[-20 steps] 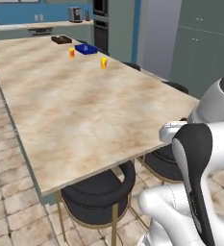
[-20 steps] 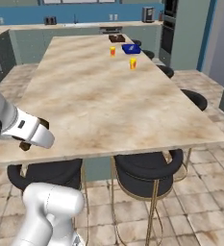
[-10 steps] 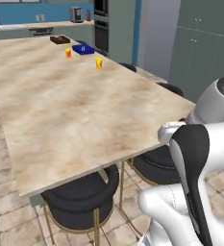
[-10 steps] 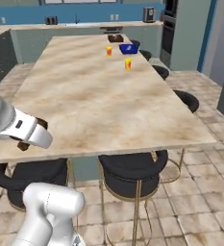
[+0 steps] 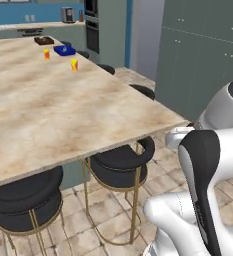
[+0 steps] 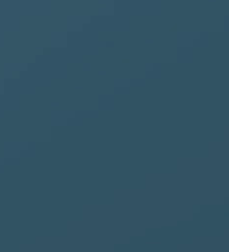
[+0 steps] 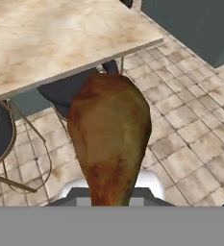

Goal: Gather the carrot and onion from the fridge and place them on a tray on the dining counter. Then gather the chicken drumstick and fish from the fridge and place them on the other tray.

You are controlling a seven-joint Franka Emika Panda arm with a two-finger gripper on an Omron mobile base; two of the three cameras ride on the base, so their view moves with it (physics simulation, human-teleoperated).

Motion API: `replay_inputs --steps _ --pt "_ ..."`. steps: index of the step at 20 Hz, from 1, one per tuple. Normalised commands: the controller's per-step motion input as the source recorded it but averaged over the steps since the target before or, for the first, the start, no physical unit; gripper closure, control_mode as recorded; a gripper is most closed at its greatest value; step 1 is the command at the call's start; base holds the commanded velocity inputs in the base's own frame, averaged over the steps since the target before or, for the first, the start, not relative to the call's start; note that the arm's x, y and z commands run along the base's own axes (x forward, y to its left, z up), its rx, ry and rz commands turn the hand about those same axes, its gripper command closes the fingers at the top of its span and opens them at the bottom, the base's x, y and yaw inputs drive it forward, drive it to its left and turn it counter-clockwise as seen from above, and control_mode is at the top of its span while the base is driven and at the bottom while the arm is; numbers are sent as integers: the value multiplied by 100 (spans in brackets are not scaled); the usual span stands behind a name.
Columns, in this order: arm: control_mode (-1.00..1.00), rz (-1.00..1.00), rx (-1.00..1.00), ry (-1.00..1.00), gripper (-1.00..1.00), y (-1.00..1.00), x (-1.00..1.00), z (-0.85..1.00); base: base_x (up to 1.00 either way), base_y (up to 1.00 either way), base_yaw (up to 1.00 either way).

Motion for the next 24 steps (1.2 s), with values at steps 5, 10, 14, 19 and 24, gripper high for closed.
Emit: replay_inputs --steps 5,10,14,19,24 --pt "100 0 0 0 100 0 0 0 34 -100 9" --pt "100 0 0 0 100 0 0 0 48 -100 11" --pt "100 0 0 0 100 0 0 0 67 -100 13" --pt "100 0 0 0 100 0 0 0 92 -91 16" --pt "100 0 0 0 100 0 0 0 100 -78 19"
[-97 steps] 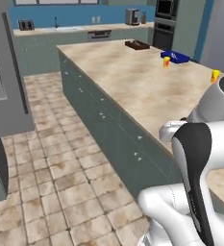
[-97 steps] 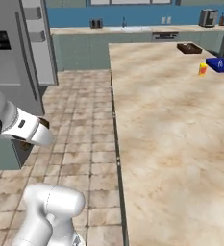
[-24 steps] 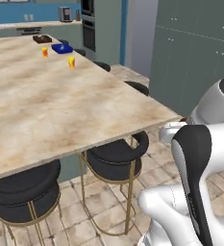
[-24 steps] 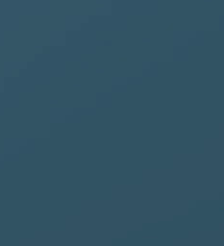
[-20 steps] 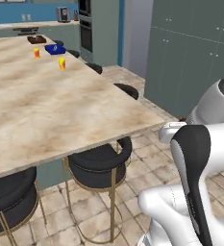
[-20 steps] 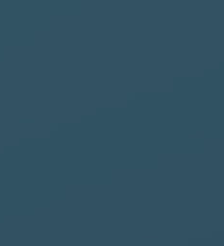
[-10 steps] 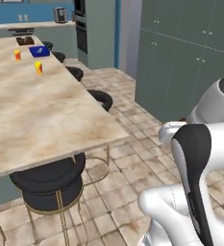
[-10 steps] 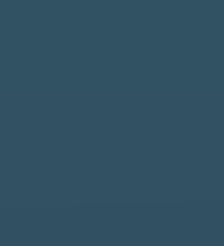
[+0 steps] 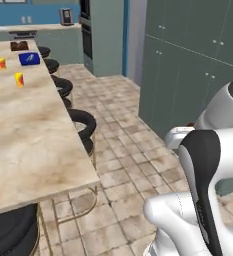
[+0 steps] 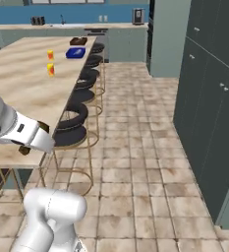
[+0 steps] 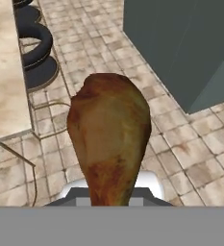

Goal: Gather the carrot and onion from the fridge and place them on a tray on the dining counter. Then gather the chicken drumstick and fish from the fridge and place them on the other tray.

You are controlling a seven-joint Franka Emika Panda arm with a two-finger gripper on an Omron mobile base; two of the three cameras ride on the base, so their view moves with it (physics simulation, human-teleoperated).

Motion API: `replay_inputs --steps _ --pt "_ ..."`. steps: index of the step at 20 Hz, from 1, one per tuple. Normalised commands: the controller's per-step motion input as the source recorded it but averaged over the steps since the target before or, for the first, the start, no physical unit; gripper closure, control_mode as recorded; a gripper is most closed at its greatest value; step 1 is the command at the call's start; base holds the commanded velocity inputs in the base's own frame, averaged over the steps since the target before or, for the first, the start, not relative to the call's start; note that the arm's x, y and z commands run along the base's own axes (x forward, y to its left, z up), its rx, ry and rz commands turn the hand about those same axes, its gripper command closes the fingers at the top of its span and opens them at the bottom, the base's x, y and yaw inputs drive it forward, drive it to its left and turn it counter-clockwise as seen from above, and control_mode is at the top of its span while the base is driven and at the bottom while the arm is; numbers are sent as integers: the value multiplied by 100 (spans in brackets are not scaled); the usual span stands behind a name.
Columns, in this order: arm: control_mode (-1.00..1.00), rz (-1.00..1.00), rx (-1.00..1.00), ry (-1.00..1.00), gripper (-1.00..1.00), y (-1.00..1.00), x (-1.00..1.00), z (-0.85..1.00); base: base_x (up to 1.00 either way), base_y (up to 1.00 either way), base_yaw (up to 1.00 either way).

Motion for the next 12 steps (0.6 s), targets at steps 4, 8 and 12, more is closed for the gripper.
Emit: replay_inputs --steps 4,8,12 --pt "100 0 0 0 100 0 0 0 100 -77 19" --pt "100 0 0 0 100 0 0 0 100 -62 19" --pt "100 0 0 0 100 0 0 0 100 -52 19"
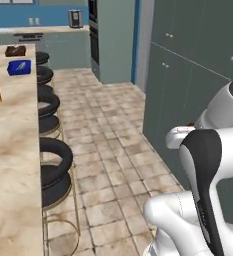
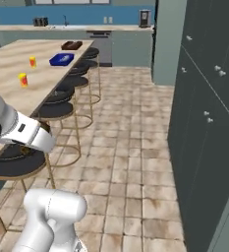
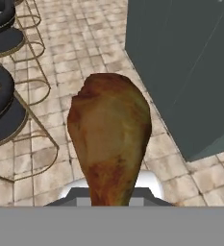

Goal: Gather the carrot and onion from the fridge and place them on a tray on the dining counter. Then gather the chicken drumstick and fish from the fridge and place them on the other tray.

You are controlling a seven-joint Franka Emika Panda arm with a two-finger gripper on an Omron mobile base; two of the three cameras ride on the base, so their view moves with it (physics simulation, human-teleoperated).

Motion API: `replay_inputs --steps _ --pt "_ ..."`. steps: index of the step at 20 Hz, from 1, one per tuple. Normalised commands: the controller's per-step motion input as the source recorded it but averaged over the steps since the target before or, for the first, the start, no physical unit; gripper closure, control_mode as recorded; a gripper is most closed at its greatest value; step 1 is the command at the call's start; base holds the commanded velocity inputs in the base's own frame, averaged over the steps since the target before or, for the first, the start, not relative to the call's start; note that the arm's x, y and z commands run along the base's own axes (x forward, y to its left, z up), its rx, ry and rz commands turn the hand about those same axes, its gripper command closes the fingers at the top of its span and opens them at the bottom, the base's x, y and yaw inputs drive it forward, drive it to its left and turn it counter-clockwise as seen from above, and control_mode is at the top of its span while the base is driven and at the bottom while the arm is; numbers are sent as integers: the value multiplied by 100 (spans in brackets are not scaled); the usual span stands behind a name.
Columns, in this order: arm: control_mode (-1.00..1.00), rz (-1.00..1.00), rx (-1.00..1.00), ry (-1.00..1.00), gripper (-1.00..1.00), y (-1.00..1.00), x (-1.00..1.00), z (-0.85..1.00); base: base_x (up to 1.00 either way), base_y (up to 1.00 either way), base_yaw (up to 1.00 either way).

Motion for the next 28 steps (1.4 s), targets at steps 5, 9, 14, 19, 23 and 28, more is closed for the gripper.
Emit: replay_inputs --steps 5,9,14,19,23,28 --pt "100 0 0 0 100 0 0 0 100 -45 24" --pt "100 0 0 0 100 0 0 0 100 -41 28" --pt "100 0 0 0 100 0 0 0 100 -40 29" --pt "100 0 0 0 100 0 0 0 100 -40 30" --pt "100 0 0 0 100 0 0 0 100 -43 31" --pt "100 0 0 0 100 0 0 0 100 -47 31"
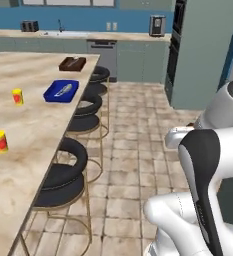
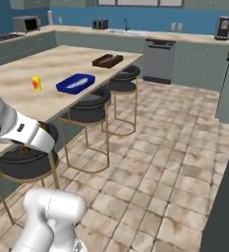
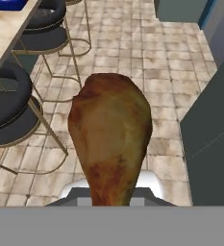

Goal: Gather the carrot and onion from the fridge and place them on a tray on the dining counter. Then gather the chicken drumstick and fish from the fridge and place them on the other tray.

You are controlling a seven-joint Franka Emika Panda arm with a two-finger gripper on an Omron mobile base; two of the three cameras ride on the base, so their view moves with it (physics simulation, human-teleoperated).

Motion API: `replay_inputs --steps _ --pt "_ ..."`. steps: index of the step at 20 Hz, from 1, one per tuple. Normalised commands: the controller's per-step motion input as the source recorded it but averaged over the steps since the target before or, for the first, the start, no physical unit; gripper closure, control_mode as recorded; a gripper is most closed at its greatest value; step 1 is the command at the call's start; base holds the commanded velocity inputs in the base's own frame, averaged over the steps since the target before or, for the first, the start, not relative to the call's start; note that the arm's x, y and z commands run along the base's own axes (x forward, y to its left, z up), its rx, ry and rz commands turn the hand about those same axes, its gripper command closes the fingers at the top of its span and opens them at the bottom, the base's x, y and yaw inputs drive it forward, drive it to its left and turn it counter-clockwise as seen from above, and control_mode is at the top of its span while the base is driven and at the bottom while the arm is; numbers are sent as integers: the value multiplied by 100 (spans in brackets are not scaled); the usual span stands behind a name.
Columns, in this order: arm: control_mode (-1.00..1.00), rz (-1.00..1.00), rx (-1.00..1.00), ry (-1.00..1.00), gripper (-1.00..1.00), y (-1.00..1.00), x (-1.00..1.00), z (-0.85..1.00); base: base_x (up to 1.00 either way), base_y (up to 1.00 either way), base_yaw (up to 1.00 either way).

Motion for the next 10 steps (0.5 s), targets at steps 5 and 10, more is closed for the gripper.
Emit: replay_inputs --steps 5,10 --pt "100 0 0 0 100 0 0 0 98 -55 30" --pt "100 0 0 0 100 0 0 0 94 -57 30"
